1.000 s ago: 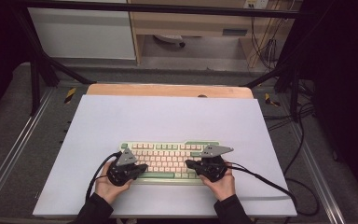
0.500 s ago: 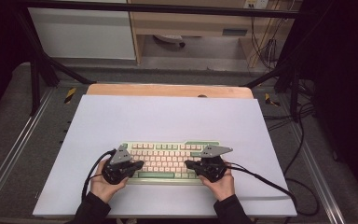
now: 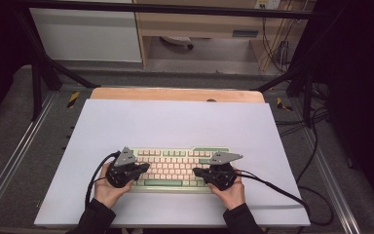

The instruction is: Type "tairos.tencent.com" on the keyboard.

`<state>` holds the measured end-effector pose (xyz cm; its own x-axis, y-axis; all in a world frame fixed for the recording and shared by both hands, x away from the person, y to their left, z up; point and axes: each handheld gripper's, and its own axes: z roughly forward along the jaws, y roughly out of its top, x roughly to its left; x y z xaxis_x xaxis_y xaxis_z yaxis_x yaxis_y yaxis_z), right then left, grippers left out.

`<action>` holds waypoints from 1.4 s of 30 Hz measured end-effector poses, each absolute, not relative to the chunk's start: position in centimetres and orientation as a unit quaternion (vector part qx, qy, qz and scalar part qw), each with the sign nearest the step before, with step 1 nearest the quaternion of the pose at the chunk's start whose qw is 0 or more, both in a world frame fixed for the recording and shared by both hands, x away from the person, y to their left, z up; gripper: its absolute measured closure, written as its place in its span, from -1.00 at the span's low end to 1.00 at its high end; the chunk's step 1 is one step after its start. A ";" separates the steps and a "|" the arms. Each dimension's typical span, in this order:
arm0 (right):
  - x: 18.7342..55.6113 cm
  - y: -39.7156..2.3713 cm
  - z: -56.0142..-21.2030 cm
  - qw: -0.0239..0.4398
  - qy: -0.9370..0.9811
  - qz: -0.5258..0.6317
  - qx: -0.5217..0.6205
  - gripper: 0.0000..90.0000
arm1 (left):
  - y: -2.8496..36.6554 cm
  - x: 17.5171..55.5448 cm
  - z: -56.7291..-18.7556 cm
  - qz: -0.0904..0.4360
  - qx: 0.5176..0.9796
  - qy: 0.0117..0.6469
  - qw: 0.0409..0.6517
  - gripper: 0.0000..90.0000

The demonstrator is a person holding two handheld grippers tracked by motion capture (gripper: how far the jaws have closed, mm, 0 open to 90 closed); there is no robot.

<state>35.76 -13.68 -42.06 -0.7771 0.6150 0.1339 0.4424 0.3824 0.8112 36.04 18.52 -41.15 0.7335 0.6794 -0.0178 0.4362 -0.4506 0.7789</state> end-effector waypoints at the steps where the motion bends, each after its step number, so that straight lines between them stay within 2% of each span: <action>1: 35.8 -13.7 -42.1 0.095 0.826 0.454 0.319 1.00 | 18.5 36.2 -41.2 0.150 0.837 0.335 0.405 1.00; 25: 35.7 -13.7 -42.0 0.095 0.826 0.455 0.319 1.00 | 18.0 38.1 -42.9 0.154 0.840 0.351 0.384 1.00; 42: 35.7 -13.0 -41.8 0.089 0.823 0.464 0.317 1.00 | 19.6 35.8 -41.5 0.153 0.836 0.337 0.405 1.00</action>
